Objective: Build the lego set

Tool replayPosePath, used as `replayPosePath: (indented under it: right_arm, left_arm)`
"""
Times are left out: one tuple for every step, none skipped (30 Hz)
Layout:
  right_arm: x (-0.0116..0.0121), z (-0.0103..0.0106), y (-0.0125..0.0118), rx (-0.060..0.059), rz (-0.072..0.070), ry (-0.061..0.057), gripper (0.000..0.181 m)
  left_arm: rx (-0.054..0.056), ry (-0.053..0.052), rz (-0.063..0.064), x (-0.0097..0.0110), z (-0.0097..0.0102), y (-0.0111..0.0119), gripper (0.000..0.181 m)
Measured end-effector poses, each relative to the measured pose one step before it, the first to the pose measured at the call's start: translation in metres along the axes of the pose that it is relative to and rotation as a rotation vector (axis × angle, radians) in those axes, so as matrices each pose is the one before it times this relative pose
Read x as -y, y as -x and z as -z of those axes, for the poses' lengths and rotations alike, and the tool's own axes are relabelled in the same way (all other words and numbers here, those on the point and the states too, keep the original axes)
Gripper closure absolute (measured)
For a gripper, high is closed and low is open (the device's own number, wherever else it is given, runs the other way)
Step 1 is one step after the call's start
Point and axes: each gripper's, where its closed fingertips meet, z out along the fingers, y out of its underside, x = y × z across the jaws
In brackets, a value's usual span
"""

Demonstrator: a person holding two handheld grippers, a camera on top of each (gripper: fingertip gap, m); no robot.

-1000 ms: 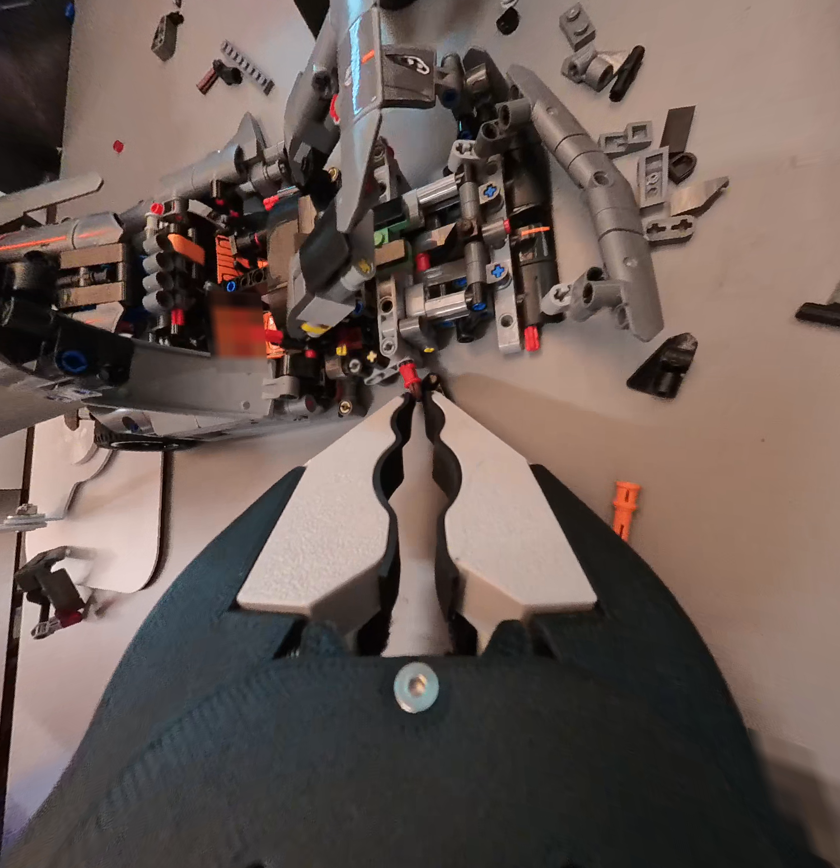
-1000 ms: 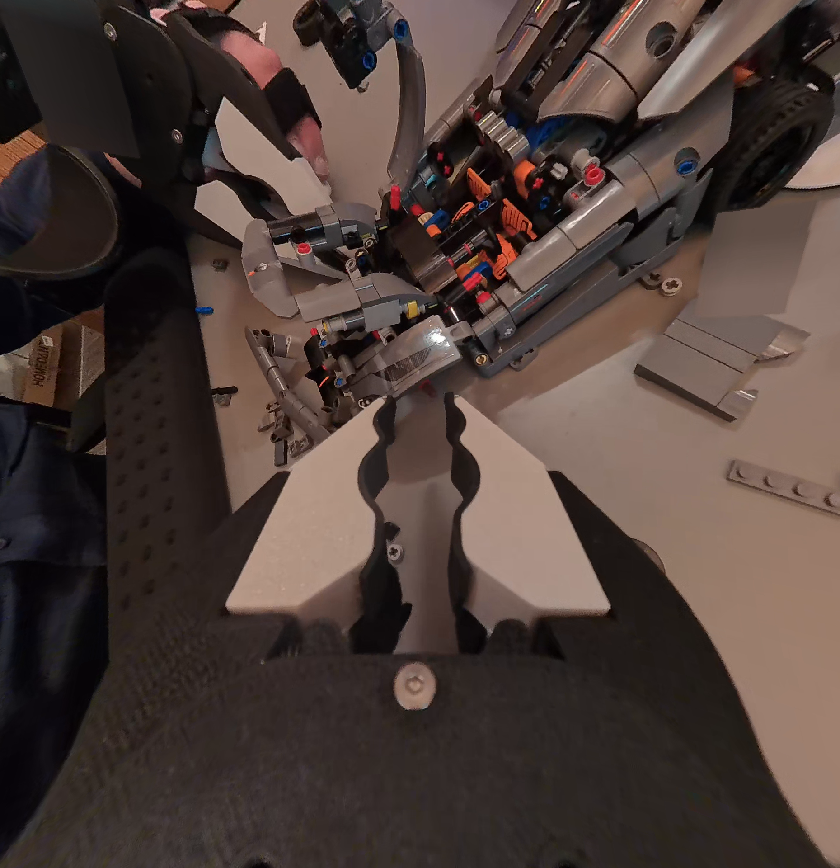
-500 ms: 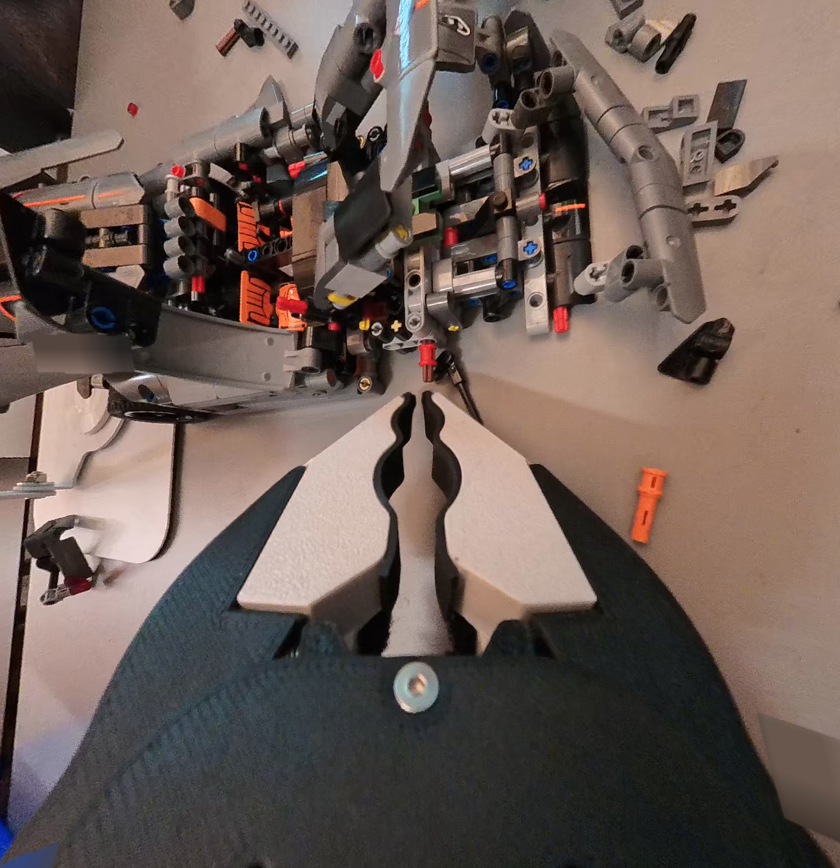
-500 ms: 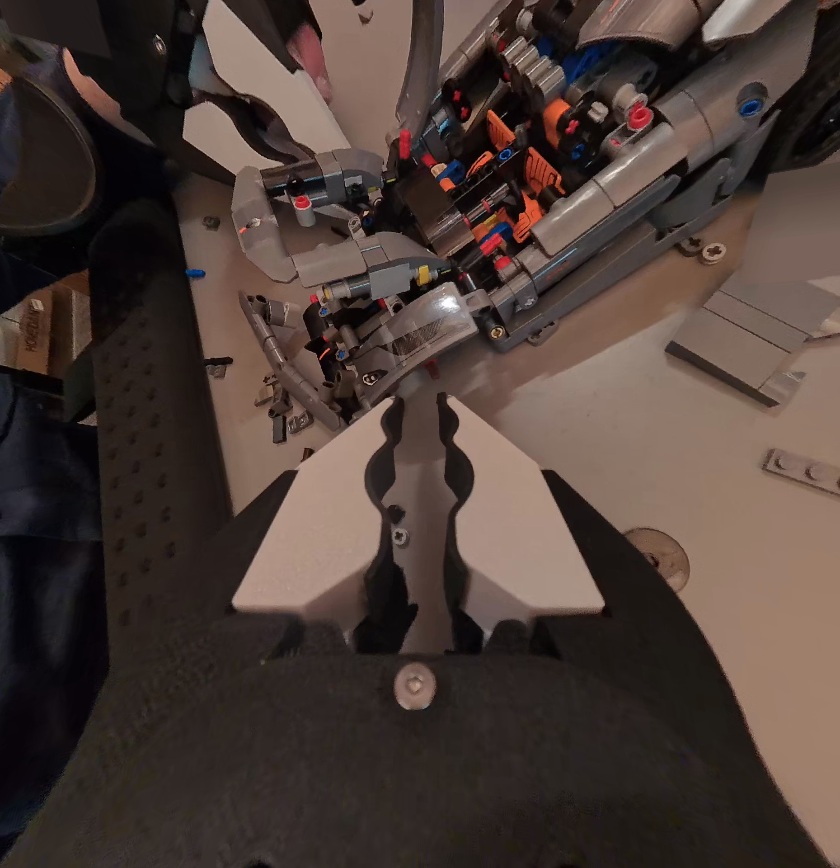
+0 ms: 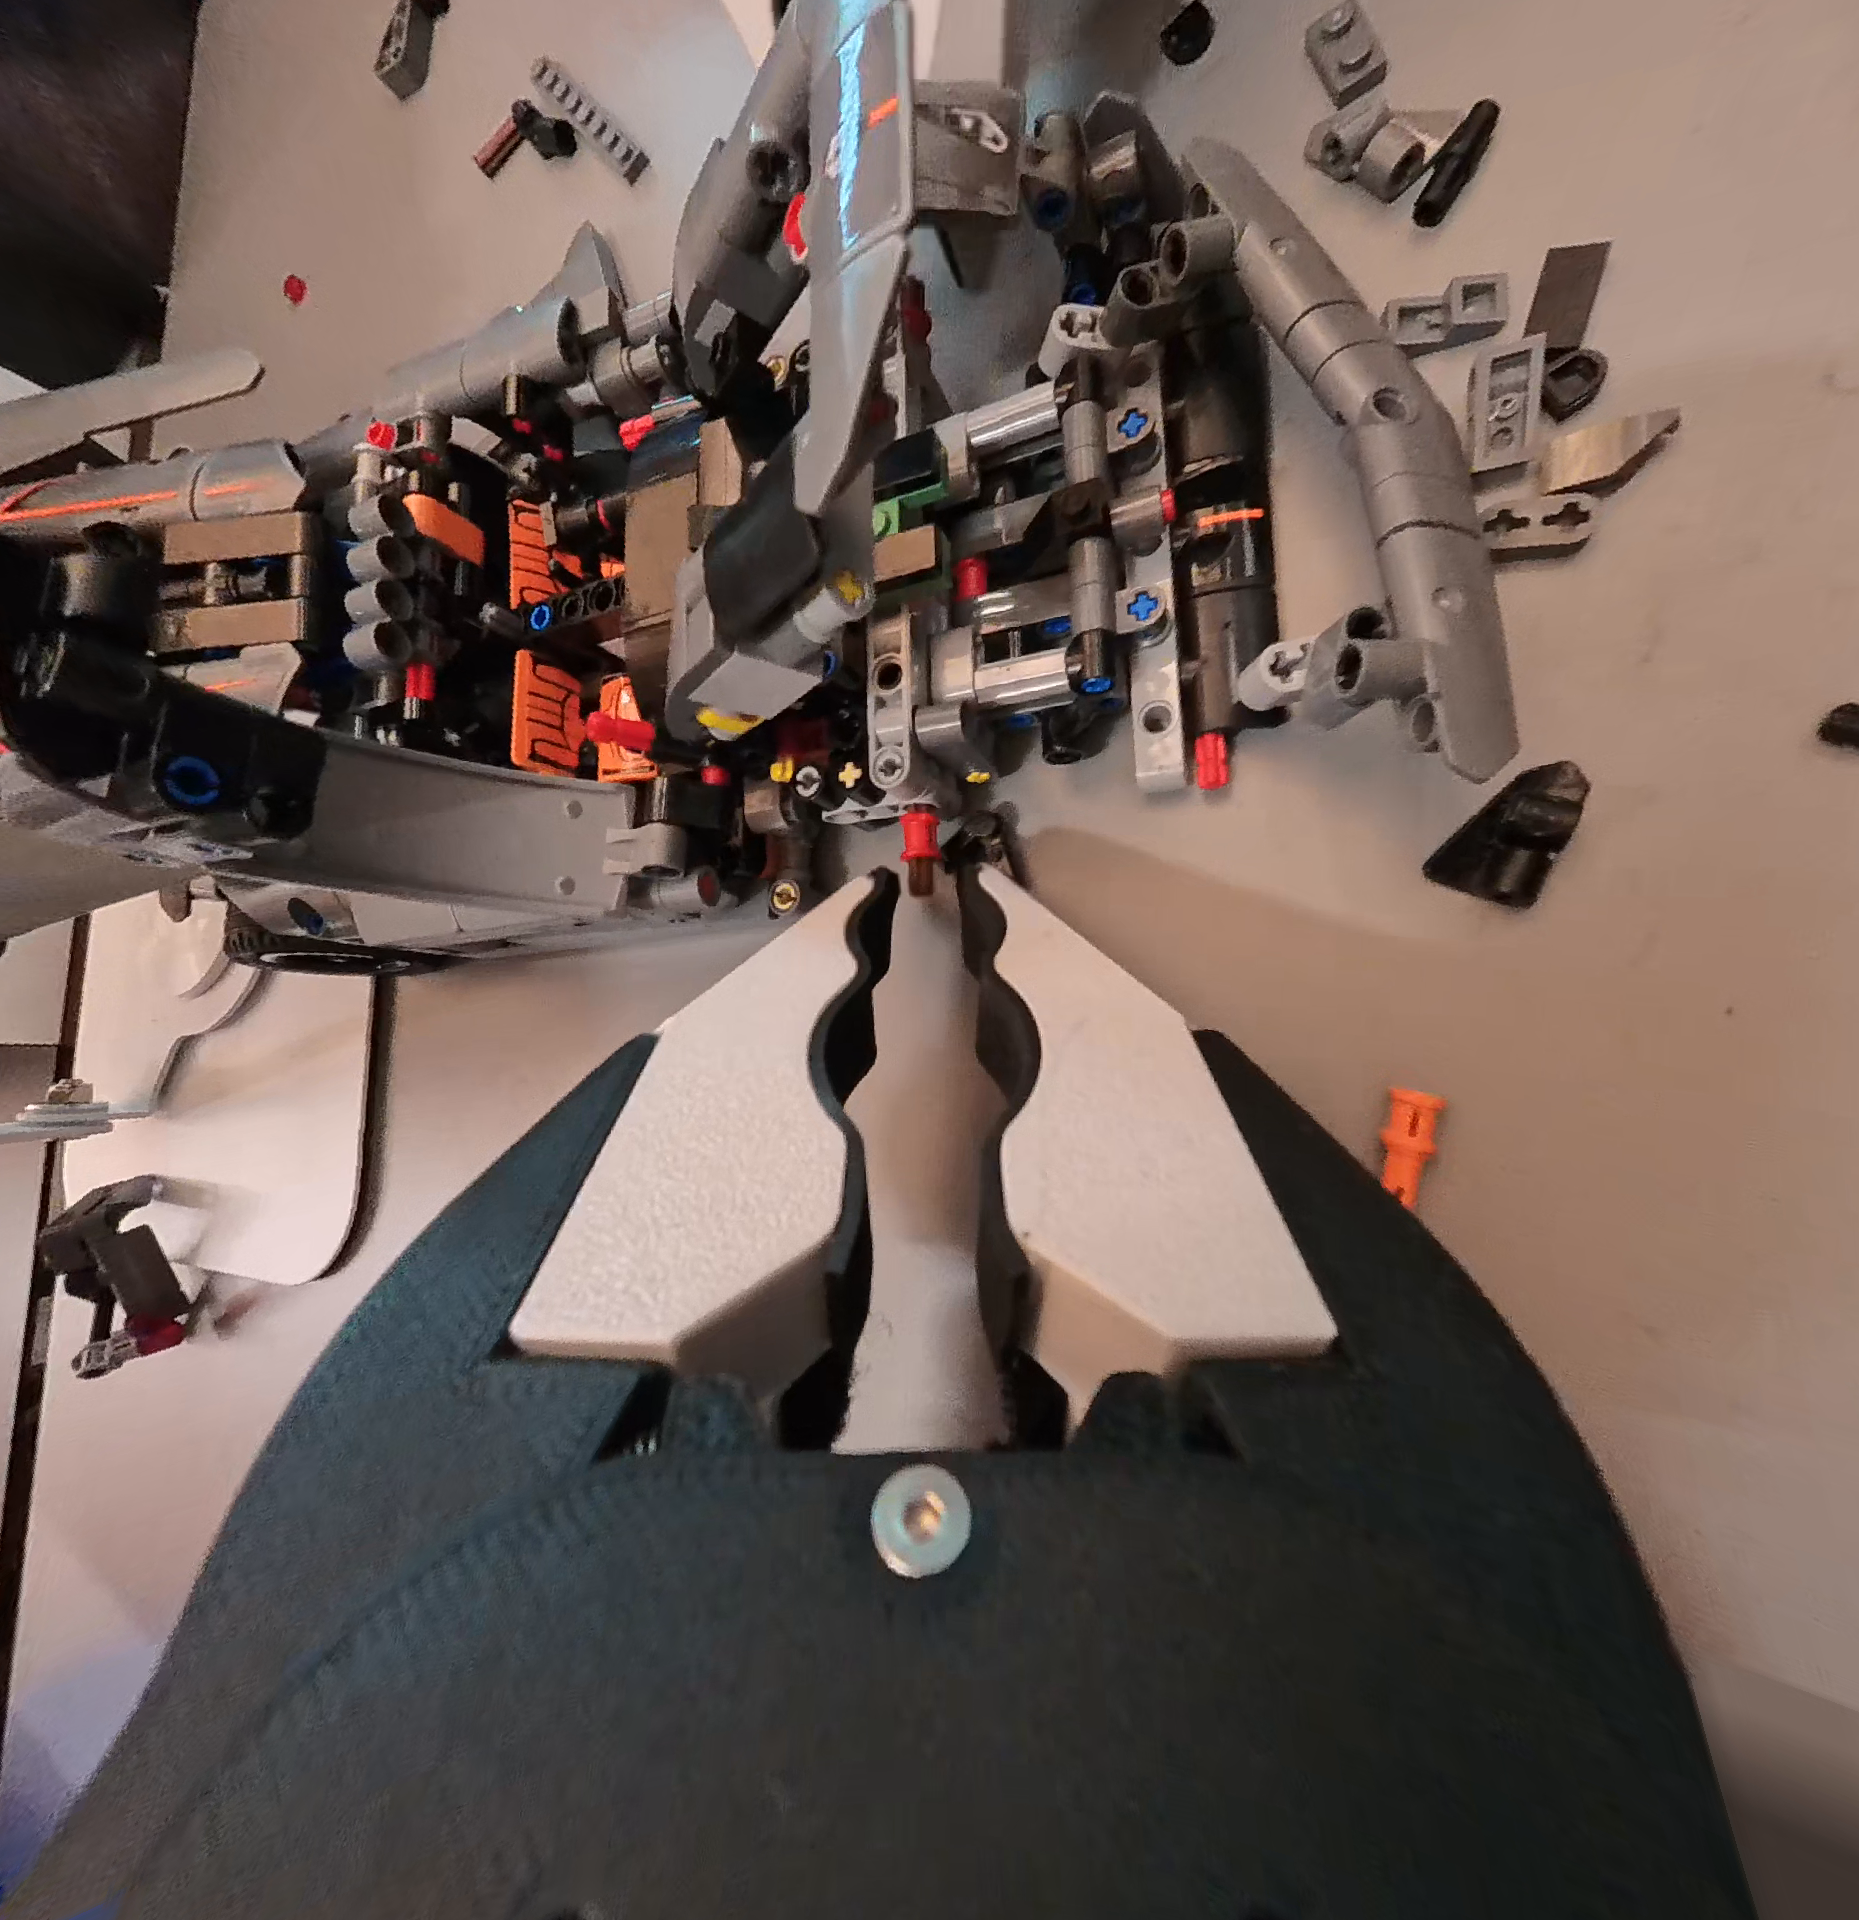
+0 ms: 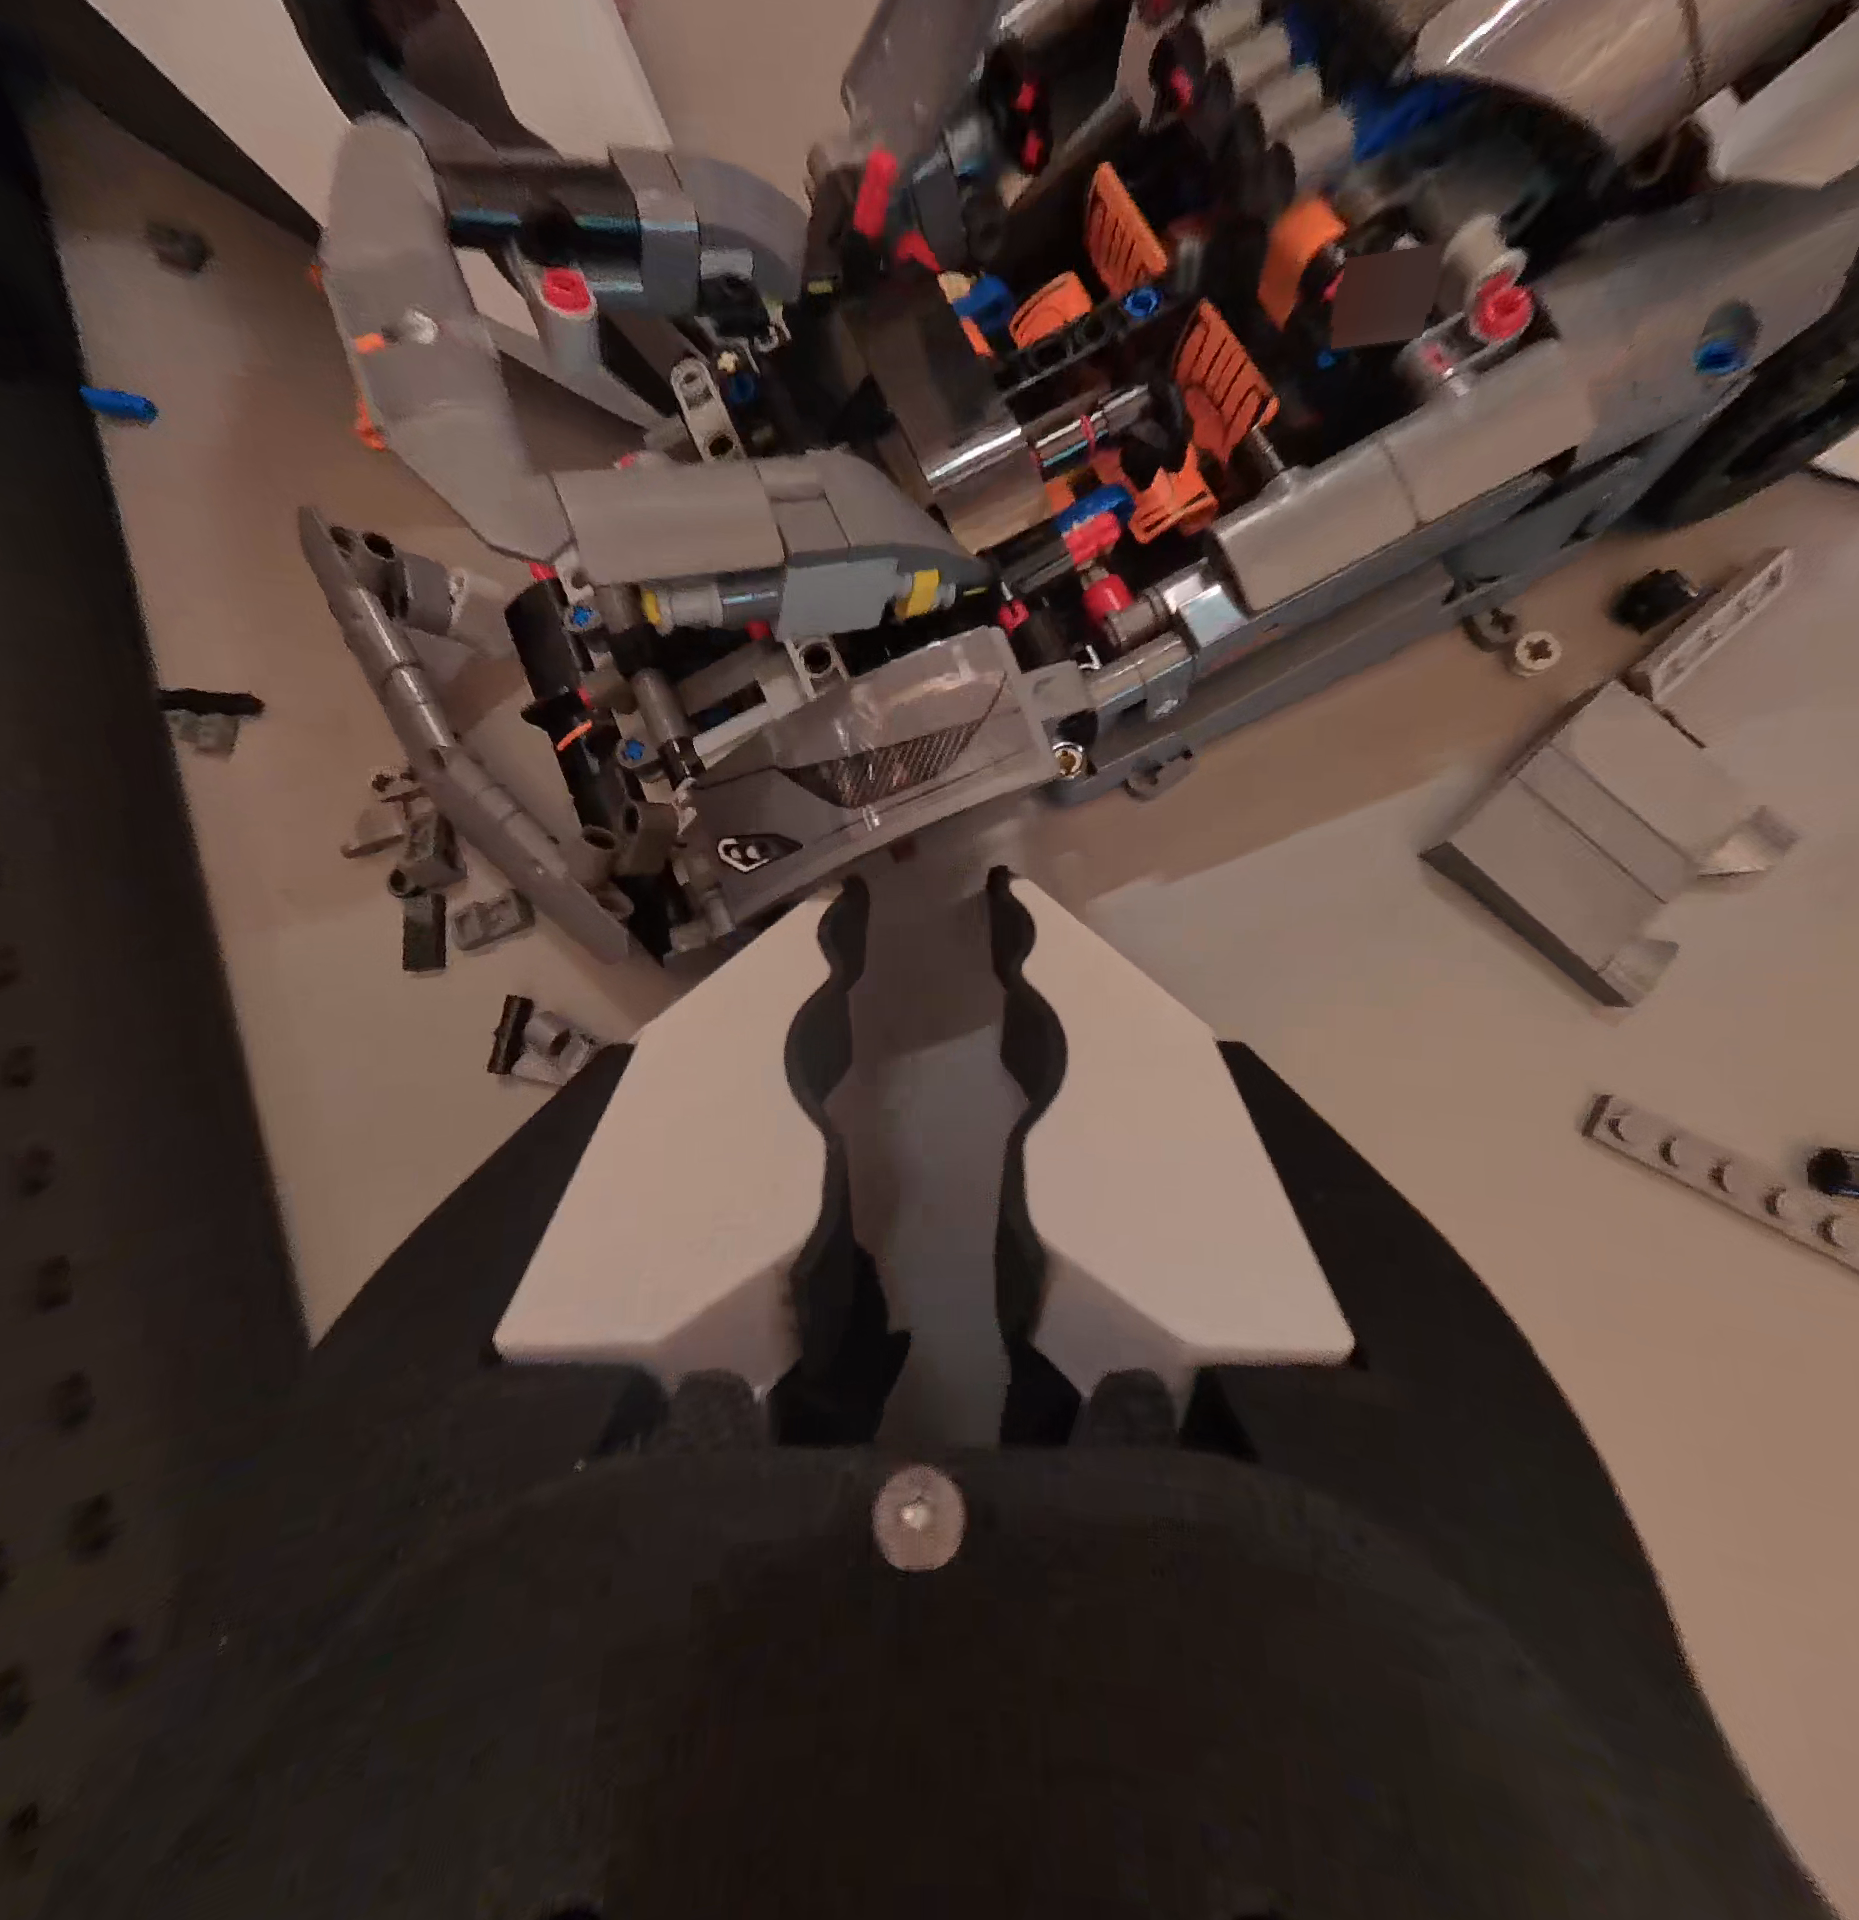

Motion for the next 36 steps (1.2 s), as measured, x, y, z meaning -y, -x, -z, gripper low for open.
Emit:
replayPosePath:
  right_arm:
    - [-0.00198,-0.00306,-0.00099,-0.0072,0.0052,0.0124,0.159]
    - [0.00071,-0.00167,-0.00093,-0.0083,0.0041,-0.0024,0.159]
    - [0.00132,-0.00088,0.00066,0.0036,0.0002,-0.0059,0.160]
    - [0.00084,-0.00100,0.00062,0.0065,-0.0052,-0.0055,0.160]
    - [0.00093,-0.00081,-0.00059,0.0005,-0.0091,-0.0082,0.162]
    - [0.00067,-0.00055,-0.00108,-0.0037,-0.0067,-0.0047,0.162]
    - [0.00043,-0.00043,-0.00064,-0.0056,0.0002,-0.0023,0.162]
    - [0.00061,-0.00039,-0.00057,-0.0054,0.0008,-0.0038,0.161]
    - [0.00036,-0.00044,-0.00034,-0.0027,0.0021,-0.0035,0.160]
    - [0.00010,-0.00012,-0.00012,-0.0018,0.0081,-0.0016,0.161]
    - [0.00009,-0.00003,-0.00046,-0.0022,0.0073,-0.0019,0.160]
    - [0.00020,-0.00014,-0.00049,-0.0020,0.0034,-0.0031,0.158]
    - [0.00009,-0.00006,-0.00028,-0.0016,0.0078,-0.0037,0.158]
    - [-0.00025,0.00003,-0.00030,-0.0040,0.0126,-0.0034,0.158]
    - [-0.00011,-0.00010,0.00000,-0.0040,0.0115,-0.0015,0.157]
    - [-0.00016,0.00000,0.00033,-0.0028,0.0111,-0.0003,0.157]
    - [-0.00030,-0.00009,0.00022,-0.0025,0.0142,-0.0008,0.156]
    - [-0.00021,-0.00002,0.00020,-0.0019,0.0144,-0.0006,0.156]
    - [-0.00033,-0.00001,0.00049,-0.0001,0.0146,0.0014,0.154]
    - [-0.00017,0.00002,0.00051,-0.0005,0.0107,0.0011,0.154]
    - [0.00013,-0.00003,0.00044,0.0011,-0.0035,0.0006,0.153]
    - [0.00013,0.00012,0.00045,0.0060,-0.0134,-0.0003,0.151]
    - [0.00017,0.00005,0.00063,0.0065,-0.0138,-0.0016,0.150]
    - [0.00008,0.00032,0.00069,0.0070,-0.0136,0.0002,0.148]
    - [-0.00018,0.00050,0.00096,0.0069,-0.0089,0.0049,0.146]
    - [-0.00030,0.00028,0.00058,0.0011,0.0027,0.0053,0.145]
    - [0.00011,-0.00025,-0.00002,-0.0047,0.0092,-0.0001,0.145]
    - [0.00034,-0.00042,-0.00043,-0.0051,0.0044,-0.0038,0.145]
    - [0.00028,-0.00028,-0.00067,-0.0042,-0.0001,-0.0019,0.145]
    - [0.00018,-0.00037,-0.00070,-0.0063,0.0030,0.0003,0.145]
    - [0.00043,-0.00049,-0.00019,-0.0050,0.0024,-0.0019,0.144]
    - [0.00112,-0.00115,0.00082,0.0002,-0.0036,-0.0061,0.141]
    - [0.00080,-0.00082,0.00095,-0.0006,0.0004,-0.0031,0.139]
    - [-0.00001,-0.00019,-0.00004,-0.0055,0.0029,-0.0002,0.140]
    - [0.00016,-0.00005,-0.00053,-0.0049,-0.0053,-0.0013,0.141]
    - [0.00055,-0.00026,-0.00063,-0.0039,-0.0120,-0.0010,0.141]
  left_arm:
    - [-0.0082,-0.0040,0.0051,0.00091,-0.00035,-0.00138,0.171]
    - [0.0016,-0.0011,0.0011,0.00027,-0.00044,0.00011,0.171]
    - [0.0041,0.0031,-0.0009,-0.00032,-0.00059,0.00040,0.171]
    - [-0.0018,0.0025,0.0018,-0.00037,-0.00057,-0.00029,0.171]
    - [-0.0055,-0.0020,0.0024,0.00025,-0.00055,-0.00091,0.171]
    - [0.0014,-0.0018,-0.0004,0.00025,-0.00041,-0.00002,0.171]
    - [0.0009,0.0010,-0.0006,0.00003,-0.00021,0.00017,0.172]
    - [-0.0022,0.0009,0.0024,0.00006,-0.00011,-0.00019,0.172]
    - [-0.0022,-0.0009,0.0035,0.00002,0.00003,-0.00009,0.172]
    - [-0.0015,-0.0013,0.0031,-0.00011,-0.00008,-0.00003,0.172]
    - [-0.0029,0.0011,0.0029,-0.00026,0.00013,-0.00005,0.172]
    - [-0.0025,0.0022,0.0010,-0.00036,0.00016,-0.00009,0.173]
    - [-0.0012,0.0019,0.0003,-0.00045,0.00017,0.00002,0.173]
    - [-0.0035,0.0019,0.0025,-0.00062,0.00024,-0.00033,0.174]
    - [-0.0085,0.0045,0.0037,-0.00094,0.00042,-0.00090,0.176]
    - [-0.0081,0.0041,0.0054,-0.00106,0.00077,-0.00060,0.177]
    - [-0.0087,0.0062,0.0074,-0.00141,0.00090,-0.00042,0.178]
    - [-0.0067,0.0041,0.0034,-0.00131,0.00111,-0.00027,0.178]
    - [-0.0025,0.0013,0.0027,-0.00100,0.00071,0.00006,0.178]
    - [-0.0022,0.0016,0.0072,-0.00060,0.00068,0.00034,0.176]
    - [-0.0038,0.0041,0.0069,-0.00054,0.00062,-0.00003,0.175]
    - [-0.0073,0.0057,0.0049,-0.00057,0.00069,-0.00058,0.174]
    - [-0.0094,0.0036,0.0047,-0.00013,0.00088,-0.00127,0.173]
    - [-0.0082,0.0022,0.0085,-0.00022,0.00094,-0.00092,0.170]
    - [-0.0076,0.0043,0.0133,-0.00070,0.00108,-0.00013,0.166]
    - [-0.0147,0.0002,0.0159,-0.00037,0.00098,-0.00083,0.163]
    - [-0.0182,-0.0026,0.0149,-0.00017,0.00059,-0.00156,0.161]
    - [-0.0151,-0.0038,0.0078,-0.00014,0.00006,-0.00162,0.163]
    - [-0.0073,-0.0027,0.0024,-0.00006,-0.00017,-0.00098,0.165]
    - [-0.0050,0.0012,0.0008,0.00000,-0.00003,-0.00078,0.166]
    - [-0.0012,0.0026,-0.0033,0.00007,-0.00007,-0.00063,0.167]
    - [0.0016,0.0001,-0.0057,0.00028,-0.00021,-0.00027,0.168]
    - [0.0028,-0.0021,0.0000,0.00048,-0.00037,0.00022,0.168]
    - [0.0000,-0.0011,0.0019,0.00023,-0.00025,0.00023,0.168]
    - [0.0017,-0.0039,0.0020,0.00038,-0.00030,0.00061,0.167]
    - [-0.0012,-0.0040,0.0015,0.00010,-0.00019,0.00016,0.167]
